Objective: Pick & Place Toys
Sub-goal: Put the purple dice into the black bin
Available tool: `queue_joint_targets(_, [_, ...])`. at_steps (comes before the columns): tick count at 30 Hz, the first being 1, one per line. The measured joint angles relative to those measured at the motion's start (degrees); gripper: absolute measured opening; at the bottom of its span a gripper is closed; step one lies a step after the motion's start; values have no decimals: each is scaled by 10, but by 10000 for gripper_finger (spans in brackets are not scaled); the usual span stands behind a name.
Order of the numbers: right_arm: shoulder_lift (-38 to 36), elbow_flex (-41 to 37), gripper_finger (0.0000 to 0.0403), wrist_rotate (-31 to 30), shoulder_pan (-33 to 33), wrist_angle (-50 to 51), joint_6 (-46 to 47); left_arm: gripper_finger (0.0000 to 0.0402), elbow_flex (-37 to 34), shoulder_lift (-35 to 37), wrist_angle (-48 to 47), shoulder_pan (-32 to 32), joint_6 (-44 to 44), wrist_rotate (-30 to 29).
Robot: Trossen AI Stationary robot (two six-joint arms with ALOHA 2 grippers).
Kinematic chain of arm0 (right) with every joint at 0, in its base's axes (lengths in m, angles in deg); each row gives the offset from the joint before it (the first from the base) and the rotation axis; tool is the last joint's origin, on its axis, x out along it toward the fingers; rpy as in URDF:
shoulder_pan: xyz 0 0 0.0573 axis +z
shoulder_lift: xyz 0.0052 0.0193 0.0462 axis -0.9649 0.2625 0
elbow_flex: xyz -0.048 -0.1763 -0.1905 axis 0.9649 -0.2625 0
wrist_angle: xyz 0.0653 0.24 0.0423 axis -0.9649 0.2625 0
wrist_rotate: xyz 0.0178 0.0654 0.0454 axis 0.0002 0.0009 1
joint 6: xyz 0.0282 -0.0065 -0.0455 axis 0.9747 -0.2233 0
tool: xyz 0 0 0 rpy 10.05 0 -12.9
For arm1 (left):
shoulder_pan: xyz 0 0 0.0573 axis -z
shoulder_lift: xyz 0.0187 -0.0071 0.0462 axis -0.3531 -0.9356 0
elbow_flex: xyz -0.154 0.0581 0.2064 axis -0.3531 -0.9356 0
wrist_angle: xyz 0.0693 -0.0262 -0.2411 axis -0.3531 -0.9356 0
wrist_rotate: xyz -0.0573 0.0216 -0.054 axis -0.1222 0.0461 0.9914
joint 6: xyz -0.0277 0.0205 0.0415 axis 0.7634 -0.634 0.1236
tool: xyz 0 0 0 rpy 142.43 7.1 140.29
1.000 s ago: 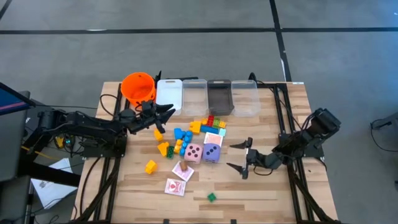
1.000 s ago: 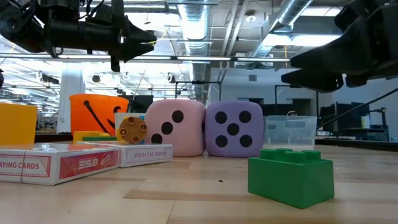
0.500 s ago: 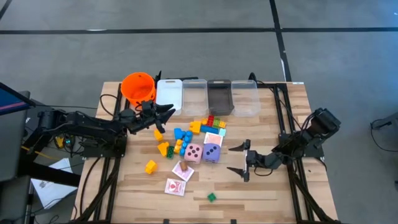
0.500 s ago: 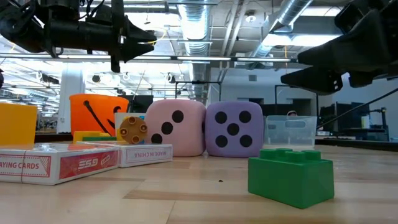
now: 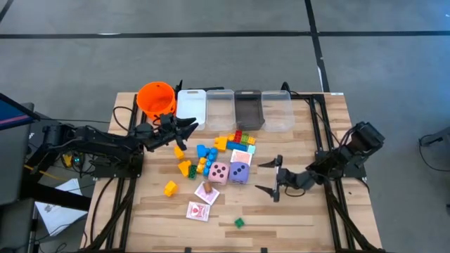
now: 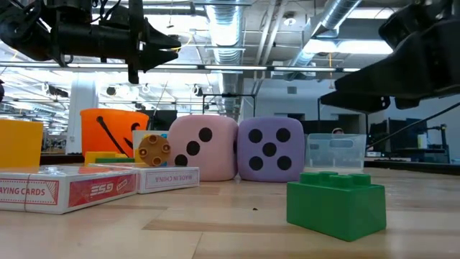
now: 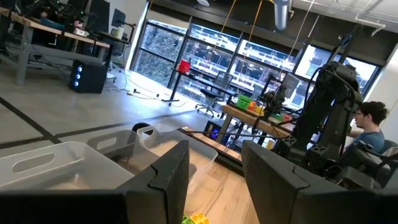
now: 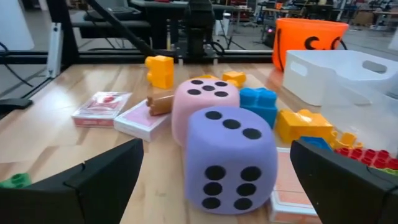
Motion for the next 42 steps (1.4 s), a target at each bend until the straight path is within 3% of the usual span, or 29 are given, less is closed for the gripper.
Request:
queue_joint_targets(12, [0,25,400,-1,-19,10,55,140,0,0,0,0,0,0])
queue_joint_targets(23, [0,25,400,2,-45,92,169,140,0,0,0,0,0,0])
queue_joint_targets(29, [0,30,400,18,-57,119,170,140,0,0,0,0,0,0])
queue_joint_targets(34, [0,64,400,46,-59,197,164,140,0,0,0,0,0,0])
queue_joint_targets(42, [0,111,400,32,-59,258,140,140,0,0,0,0,0,0])
